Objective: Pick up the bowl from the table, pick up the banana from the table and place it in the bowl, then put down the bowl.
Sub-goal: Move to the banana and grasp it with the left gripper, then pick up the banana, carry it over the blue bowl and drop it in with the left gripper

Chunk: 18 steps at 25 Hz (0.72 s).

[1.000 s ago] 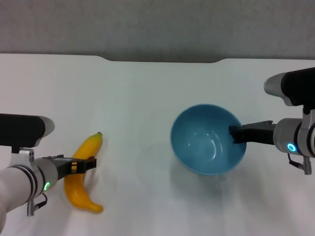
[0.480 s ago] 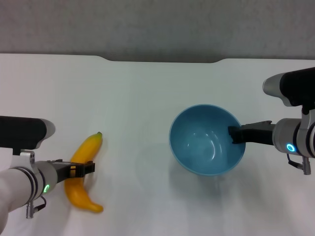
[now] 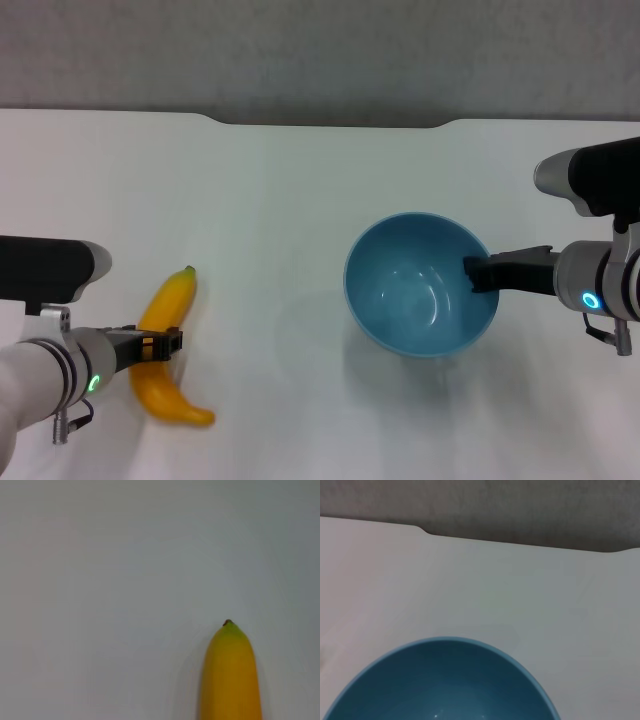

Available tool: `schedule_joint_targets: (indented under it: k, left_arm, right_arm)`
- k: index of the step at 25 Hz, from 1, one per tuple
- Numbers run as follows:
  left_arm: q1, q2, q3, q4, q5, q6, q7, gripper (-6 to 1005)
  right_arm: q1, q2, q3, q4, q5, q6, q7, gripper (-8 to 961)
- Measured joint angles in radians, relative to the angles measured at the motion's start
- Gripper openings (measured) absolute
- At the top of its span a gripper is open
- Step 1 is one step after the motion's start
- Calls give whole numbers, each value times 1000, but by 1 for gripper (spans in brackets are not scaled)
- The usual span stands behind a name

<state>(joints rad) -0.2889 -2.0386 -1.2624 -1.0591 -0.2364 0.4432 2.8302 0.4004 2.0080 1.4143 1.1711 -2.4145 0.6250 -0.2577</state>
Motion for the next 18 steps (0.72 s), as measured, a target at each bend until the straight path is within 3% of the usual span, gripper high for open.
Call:
schedule_joint_targets:
  k: [5,11,18]
  left_arm:
    - [0,0,1,-3,1,0,0,584]
    - [7,1,0,-28,-1,10,-1,502]
    - [131,10,-21,-383,19,66,10,502]
  right_arm:
    - [0,0,0,-2,0,-1,0,77]
    - [-2,0,0,-10,0,-3,0,82]
    - [19,0,-30,-38,76,-4,-30,88]
